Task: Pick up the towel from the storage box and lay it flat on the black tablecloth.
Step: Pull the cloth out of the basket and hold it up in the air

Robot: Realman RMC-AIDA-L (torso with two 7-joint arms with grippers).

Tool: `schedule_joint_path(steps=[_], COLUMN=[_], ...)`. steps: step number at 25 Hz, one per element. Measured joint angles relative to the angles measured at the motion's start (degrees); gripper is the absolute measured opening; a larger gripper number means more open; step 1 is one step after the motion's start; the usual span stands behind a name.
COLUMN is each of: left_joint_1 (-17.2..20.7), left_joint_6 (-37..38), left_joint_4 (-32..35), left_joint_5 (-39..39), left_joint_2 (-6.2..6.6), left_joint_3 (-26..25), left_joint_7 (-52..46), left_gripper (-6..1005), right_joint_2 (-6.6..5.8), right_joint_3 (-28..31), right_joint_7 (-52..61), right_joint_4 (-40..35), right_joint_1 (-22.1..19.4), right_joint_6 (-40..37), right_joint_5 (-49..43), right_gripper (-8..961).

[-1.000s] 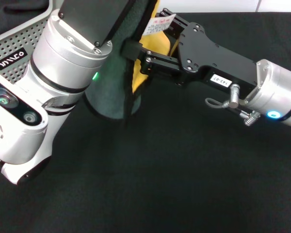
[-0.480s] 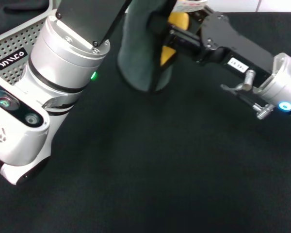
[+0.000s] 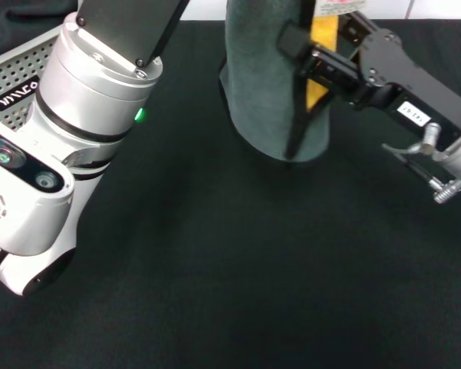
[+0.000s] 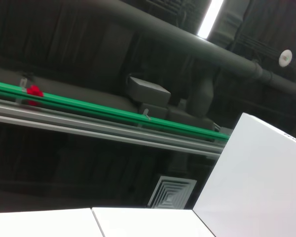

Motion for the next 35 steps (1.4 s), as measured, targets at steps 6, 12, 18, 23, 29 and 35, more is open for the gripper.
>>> schedule_joint_path(steps=[6, 12, 18, 23, 29, 35], left_joint_1=[0.1, 0.5, 0.5, 0.4, 0.2, 0.4], left_joint_6=[0.0, -0.1, -0.1, 0.3, 0.4, 0.3], left_joint_4=[-0.6, -0.6, -0.5, -0.2, -0.3, -0.4], left_joint_5=[-0.1, -0.2, 0.2, 0.4, 0.4, 0.1], left_joint_2=[0.01, -0.05, -0.06, -0.01, 0.07, 0.11], left_joint_3=[0.0, 0.1, 0.2, 0.3, 0.1, 0.0], left_joint_7=[0.0, 0.0, 0.0, 0.0, 0.0, 1.9], left_gripper=[5, 5, 4, 4, 4, 4], right_joint_2=[-0.22, -0.31, -0.31, -0.32, -0.14, -0.13], right_joint_3=[2.3, 3.9, 5.7, 6.2, 5.9, 5.9], right_joint_7=[0.4, 0.7, 0.6, 0.4, 0.6, 0.7], right_joint_4=[-0.1, 0.0, 1.5, 2.2, 2.7, 2.1], right_joint_1=[-1.5, -2.3, -2.2, -1.3, 1.3, 1.3], right_joint_6=[-3.3, -4.5, -3.8, -0.7, 0.2, 0.1], right_joint_5=[-0.1, -0.3, -0.3, -1.0, -7.3, -9.9], right_gripper=[859, 860, 860, 859, 860, 851])
